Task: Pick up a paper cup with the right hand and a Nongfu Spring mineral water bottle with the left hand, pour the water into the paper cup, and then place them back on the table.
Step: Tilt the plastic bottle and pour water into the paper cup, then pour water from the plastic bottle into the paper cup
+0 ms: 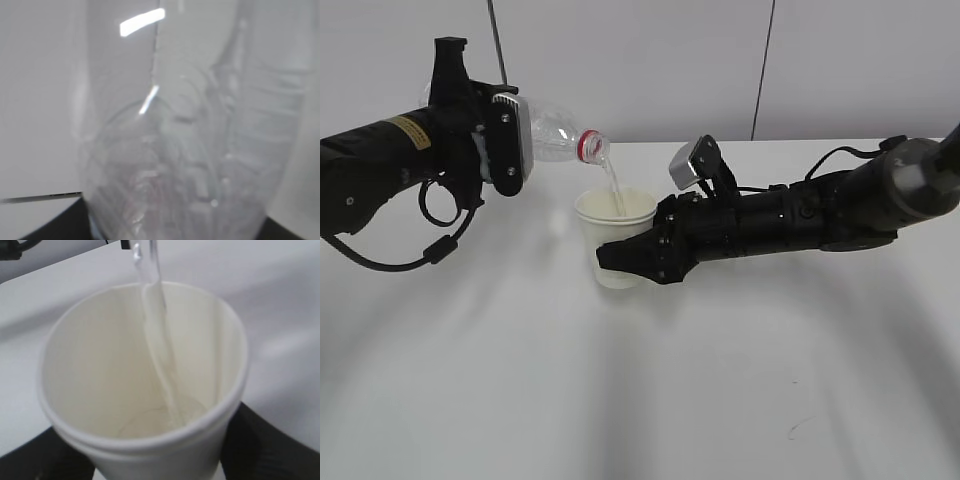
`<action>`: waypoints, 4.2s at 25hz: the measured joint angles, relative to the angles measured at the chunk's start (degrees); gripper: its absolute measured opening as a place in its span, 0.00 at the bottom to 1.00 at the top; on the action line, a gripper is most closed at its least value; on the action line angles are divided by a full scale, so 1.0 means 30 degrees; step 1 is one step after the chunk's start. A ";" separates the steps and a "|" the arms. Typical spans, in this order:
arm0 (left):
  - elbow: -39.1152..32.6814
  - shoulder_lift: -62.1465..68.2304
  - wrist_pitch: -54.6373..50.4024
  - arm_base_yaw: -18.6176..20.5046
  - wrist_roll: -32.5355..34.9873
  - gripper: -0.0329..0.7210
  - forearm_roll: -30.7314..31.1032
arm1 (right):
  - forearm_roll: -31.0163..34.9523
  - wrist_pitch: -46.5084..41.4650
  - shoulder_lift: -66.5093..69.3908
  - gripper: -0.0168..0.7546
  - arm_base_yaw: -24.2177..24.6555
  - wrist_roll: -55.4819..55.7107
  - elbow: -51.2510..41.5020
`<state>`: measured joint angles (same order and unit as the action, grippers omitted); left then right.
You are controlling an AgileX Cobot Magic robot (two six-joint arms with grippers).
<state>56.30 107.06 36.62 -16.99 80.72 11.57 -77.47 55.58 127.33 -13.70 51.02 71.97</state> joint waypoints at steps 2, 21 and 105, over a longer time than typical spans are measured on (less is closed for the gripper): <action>0.0000 0.0000 0.0000 0.0000 0.0051 0.44 0.0000 | -0.0030 0.0000 0.0000 0.65 0.0000 0.0000 0.0000; 0.0000 0.0000 0.0000 0.0000 0.0566 0.44 0.0000 | -0.0030 0.0000 0.0033 0.65 0.0000 0.0000 0.0000; 0.0000 0.0000 0.0140 -0.0700 -0.8521 0.44 -0.5354 | 0.3009 -0.0592 0.0138 0.65 0.0000 -0.2906 0.0000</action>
<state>56.30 107.06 37.03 -19.09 55.16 -4.49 -68.44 53.80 127.74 -13.70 42.30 71.97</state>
